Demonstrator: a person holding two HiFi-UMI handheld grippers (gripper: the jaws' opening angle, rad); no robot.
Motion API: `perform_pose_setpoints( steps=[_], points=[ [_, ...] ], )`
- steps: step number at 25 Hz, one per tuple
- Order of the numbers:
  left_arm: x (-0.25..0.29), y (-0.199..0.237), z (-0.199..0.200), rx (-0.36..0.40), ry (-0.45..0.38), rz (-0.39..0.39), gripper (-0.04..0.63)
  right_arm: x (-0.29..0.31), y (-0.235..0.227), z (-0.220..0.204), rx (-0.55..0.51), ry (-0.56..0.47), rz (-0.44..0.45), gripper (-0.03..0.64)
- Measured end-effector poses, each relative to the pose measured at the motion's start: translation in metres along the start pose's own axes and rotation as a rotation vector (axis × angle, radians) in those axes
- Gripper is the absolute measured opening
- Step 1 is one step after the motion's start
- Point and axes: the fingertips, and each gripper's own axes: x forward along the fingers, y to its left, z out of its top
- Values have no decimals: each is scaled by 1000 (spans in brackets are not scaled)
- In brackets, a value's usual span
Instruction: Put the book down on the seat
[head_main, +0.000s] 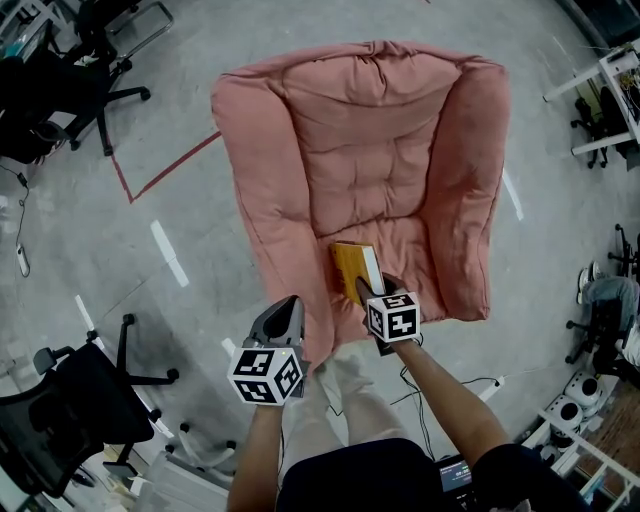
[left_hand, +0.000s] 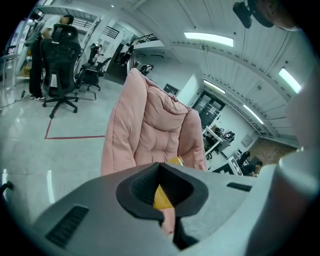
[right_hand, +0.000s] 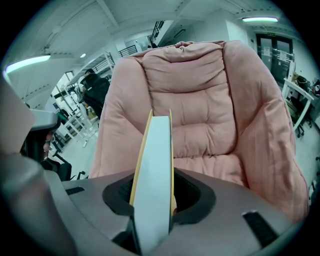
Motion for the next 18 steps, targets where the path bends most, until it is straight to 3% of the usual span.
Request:
perform_pose_setpoints(
  steps=[18],
  points=[
    [-8,7,-1,16,2,6,6,2,21,-1,39,14,59,170]
  ],
)
